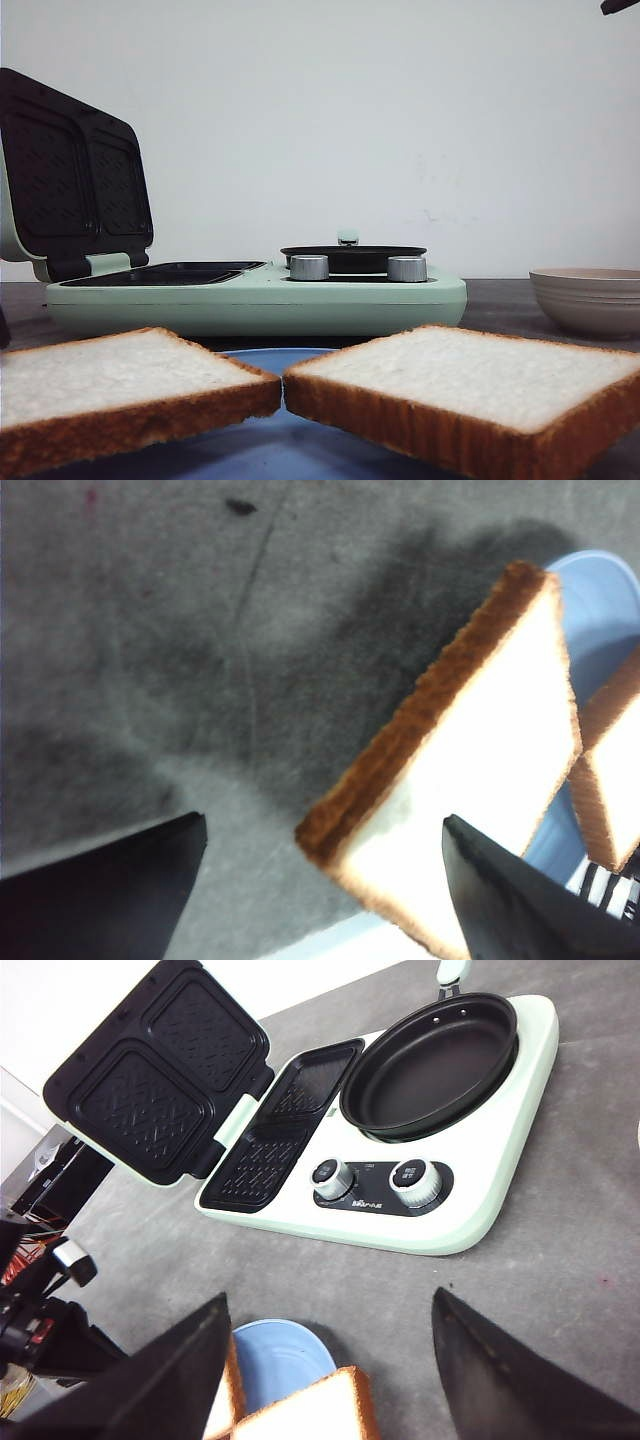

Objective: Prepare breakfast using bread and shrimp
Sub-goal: 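Grasp the bread slice nearest the left gripper and lift it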

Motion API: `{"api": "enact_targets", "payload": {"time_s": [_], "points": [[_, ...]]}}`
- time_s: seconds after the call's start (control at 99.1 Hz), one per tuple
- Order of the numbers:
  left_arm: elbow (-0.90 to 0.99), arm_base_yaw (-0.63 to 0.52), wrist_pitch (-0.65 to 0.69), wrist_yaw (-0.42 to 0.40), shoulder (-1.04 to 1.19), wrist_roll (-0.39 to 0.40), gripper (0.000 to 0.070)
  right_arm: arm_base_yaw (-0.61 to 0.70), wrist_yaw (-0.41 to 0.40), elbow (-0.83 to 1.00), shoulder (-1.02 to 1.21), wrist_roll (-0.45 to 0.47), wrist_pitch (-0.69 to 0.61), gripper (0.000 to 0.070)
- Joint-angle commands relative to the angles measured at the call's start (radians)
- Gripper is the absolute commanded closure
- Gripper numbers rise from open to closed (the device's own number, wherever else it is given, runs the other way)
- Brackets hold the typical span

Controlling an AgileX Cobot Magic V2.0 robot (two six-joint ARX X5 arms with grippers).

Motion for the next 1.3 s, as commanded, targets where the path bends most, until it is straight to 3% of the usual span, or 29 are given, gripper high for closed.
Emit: {"api": "enact_targets", "payload": {"time_s": [0.0, 0.656, 0.797, 0.939, 1.13, 1.292], "points": [[0.012, -0.007, 0.017, 0.018, 0.015, 0.019, 0.0260, 0.002, -0.003, 0.018, 0.001, 0.002, 0.002, 0.0308], [0.012, -0.080, 0.085, 0.049, 0.083, 0.019, 0.0283, 0.002, 0.000, 0.018, 0.001, -0.024, -0.016, 0.0308], [0.012, -0.080, 0.097, 0.049, 0.083, 0.020, 0.0462, 0.002, -0.002, 0.018, 0.001, -0.024, -0.036, 0.0308], [0.012, -0.080, 0.101, 0.049, 0.083, 0.079, 0.0700, 0.002, -0.002, 0.018, 0.001, -0.024, -0.051, 0.0308], [0.012, -0.080, 0.099, 0.057, 0.081, 0.098, 0.0697, 0.002, -0.002, 0.018, 0.001, -0.024, -0.053, 0.0308], [0.025, -0.080, 0.088, 0.134, 0.061, 0.098, 0.0697, 0.003, -0.003, 0.018, 0.001, -0.024, -0.055, 0.0308]]}}
